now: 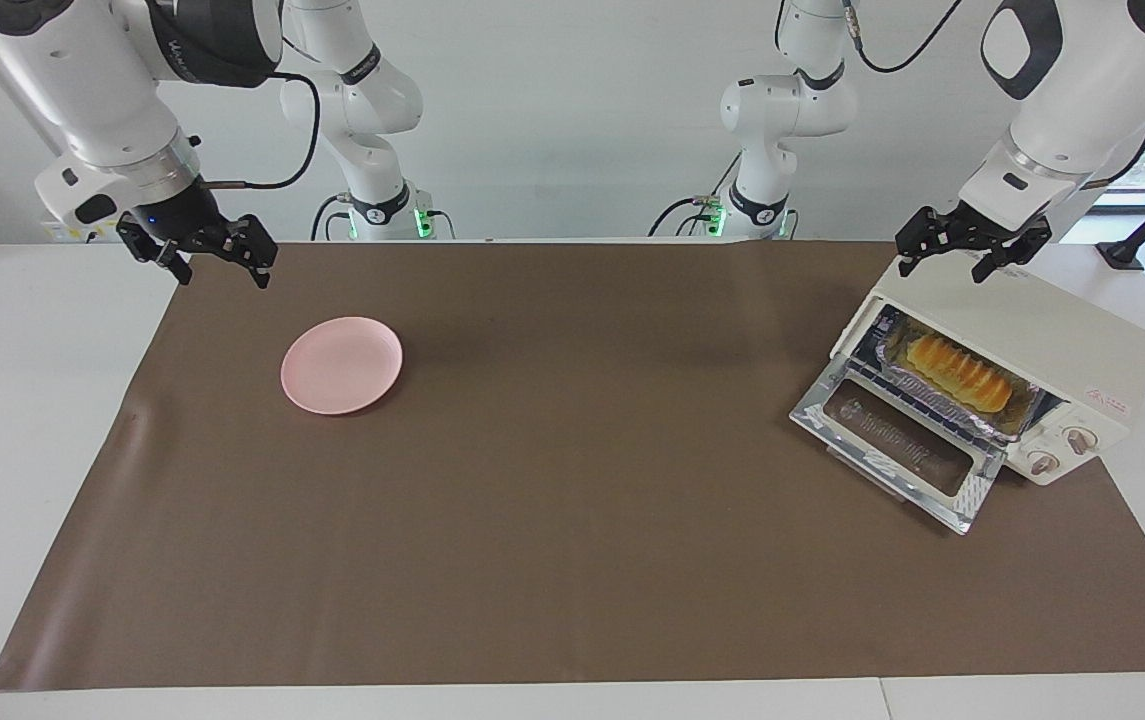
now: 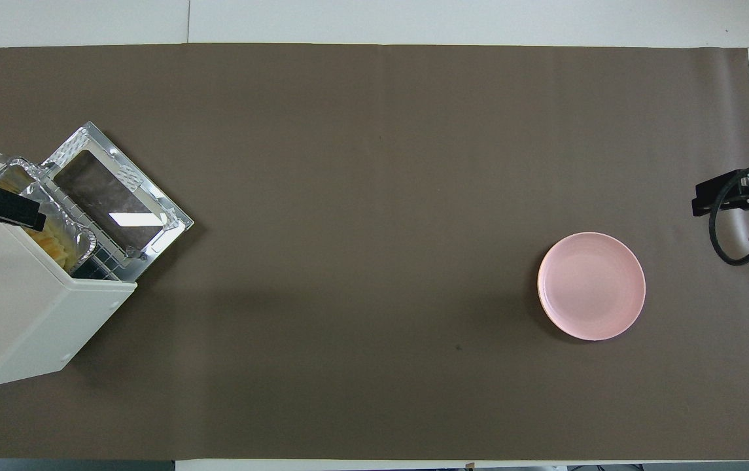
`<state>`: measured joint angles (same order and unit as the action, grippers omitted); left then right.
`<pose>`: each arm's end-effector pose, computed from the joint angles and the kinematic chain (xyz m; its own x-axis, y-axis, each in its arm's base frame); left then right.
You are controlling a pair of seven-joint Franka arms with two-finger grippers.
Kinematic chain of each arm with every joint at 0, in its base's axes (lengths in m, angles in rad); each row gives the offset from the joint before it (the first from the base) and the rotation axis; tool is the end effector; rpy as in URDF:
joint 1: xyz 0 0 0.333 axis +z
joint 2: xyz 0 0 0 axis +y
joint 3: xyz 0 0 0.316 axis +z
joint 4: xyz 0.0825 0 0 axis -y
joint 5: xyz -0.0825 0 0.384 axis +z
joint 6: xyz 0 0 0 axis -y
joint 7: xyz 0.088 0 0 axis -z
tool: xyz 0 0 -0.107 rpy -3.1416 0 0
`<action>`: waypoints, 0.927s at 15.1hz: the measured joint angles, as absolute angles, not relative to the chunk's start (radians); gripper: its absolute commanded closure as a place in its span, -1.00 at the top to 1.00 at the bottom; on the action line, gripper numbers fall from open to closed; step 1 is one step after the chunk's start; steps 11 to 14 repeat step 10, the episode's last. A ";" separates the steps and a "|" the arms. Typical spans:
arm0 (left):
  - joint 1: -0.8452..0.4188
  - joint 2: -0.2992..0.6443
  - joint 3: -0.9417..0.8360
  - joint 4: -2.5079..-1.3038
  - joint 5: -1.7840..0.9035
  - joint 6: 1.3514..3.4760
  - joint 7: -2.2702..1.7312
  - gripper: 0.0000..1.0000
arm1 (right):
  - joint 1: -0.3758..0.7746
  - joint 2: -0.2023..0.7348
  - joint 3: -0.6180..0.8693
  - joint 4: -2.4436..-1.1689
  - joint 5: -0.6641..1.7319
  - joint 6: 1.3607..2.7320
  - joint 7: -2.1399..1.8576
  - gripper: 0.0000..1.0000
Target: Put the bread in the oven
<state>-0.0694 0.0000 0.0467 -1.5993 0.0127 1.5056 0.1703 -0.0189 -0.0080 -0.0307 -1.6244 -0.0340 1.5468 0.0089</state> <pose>0.5462 -0.0110 0.6058 0.9771 -0.1909 -0.0944 -0.1914 -0.9815 0.0034 0.5468 -0.0309 0.6018 0.9958 -0.0591 -0.0692 -0.0569 -0.9978 0.0343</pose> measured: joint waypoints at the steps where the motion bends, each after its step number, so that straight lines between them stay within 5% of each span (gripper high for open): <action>1: -0.069 0.000 0.047 -1.599 0.013 1.509 0.170 1.00 | -0.019 -0.008 -0.031 -1.624 -0.034 1.547 0.009 1.00; 14: -0.070 0.000 0.037 -1.599 0.011 1.525 0.170 1.00 | -0.019 -0.008 -0.031 -1.624 -0.034 1.547 0.009 1.00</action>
